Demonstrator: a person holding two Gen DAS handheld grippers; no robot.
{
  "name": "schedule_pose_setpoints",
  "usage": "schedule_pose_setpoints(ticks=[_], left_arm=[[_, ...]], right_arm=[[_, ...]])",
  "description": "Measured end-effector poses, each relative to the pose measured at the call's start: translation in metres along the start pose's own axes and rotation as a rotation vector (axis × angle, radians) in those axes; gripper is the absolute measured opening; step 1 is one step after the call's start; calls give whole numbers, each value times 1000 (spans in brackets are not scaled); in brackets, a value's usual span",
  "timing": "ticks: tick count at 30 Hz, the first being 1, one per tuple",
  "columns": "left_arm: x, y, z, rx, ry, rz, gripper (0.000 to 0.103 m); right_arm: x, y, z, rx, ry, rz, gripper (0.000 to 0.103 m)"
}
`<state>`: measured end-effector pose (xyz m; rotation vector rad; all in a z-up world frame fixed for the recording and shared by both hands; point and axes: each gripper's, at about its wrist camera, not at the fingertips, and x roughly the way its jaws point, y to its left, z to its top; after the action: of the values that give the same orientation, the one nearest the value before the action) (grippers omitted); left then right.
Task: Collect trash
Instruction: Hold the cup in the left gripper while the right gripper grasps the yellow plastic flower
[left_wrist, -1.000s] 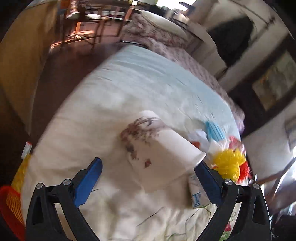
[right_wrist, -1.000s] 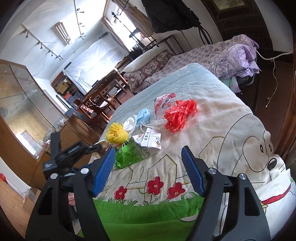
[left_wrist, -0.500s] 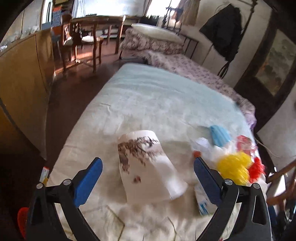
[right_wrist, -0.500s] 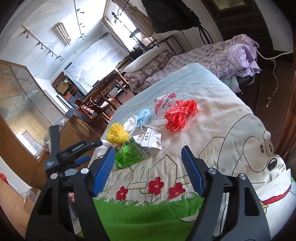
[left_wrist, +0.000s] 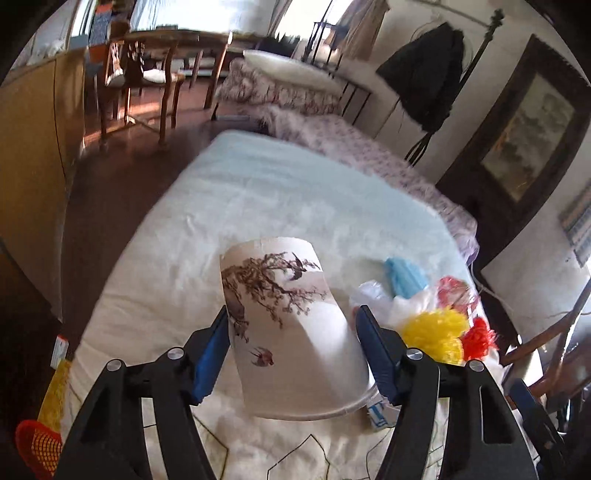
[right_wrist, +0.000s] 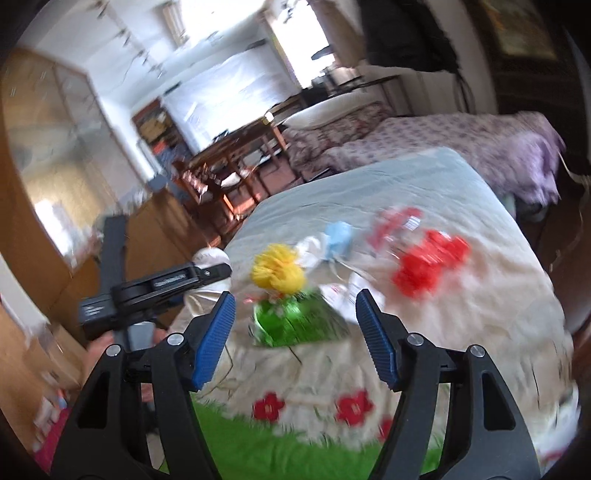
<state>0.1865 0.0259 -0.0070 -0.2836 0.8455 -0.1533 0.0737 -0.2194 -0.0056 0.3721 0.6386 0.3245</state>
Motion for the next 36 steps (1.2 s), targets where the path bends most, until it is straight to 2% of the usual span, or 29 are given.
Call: schedule_pose_setpoints(ticks=[3, 8, 10, 11, 13, 14, 17, 20, 26, 29, 36], left_arm=[[-11, -1, 2, -1, -54, 20, 67], [-20, -3, 4, 4, -88, 22, 67], [-21, -6, 5, 17, -90, 24, 67], [-21, -7, 5, 23, -90, 24, 67], [-24, -6, 3, 27, -88, 18, 67], [-24, -6, 3, 25, -88, 14, 67], [-28, -6, 3, 20, -99, -12, 67], [-35, -9, -2, 39, -114, -39, 67], [-52, -17, -18, 72, -139, -105, 67], [-59, -23, -27, 99, -148, -112, 67], [-76, -33, -53, 120, -120, -141, 67]], right_arm=[[27, 16, 8, -65, 50, -15, 66], [57, 26, 16, -100, 95, -48, 66], [69, 28, 19, -111, 109, -90, 66], [74, 29, 20, -115, 115, -103, 61], [79, 29, 19, -120, 134, -107, 34], [77, 29, 19, -119, 129, -99, 27], [37, 31, 17, -129, -9, -59, 26], [-2, 25, 9, -92, -92, 2, 27], [-27, 10, -9, -60, -95, -10, 27], [-33, 4, -13, -48, -91, -15, 27], [-35, -5, -22, -20, -78, -19, 27]])
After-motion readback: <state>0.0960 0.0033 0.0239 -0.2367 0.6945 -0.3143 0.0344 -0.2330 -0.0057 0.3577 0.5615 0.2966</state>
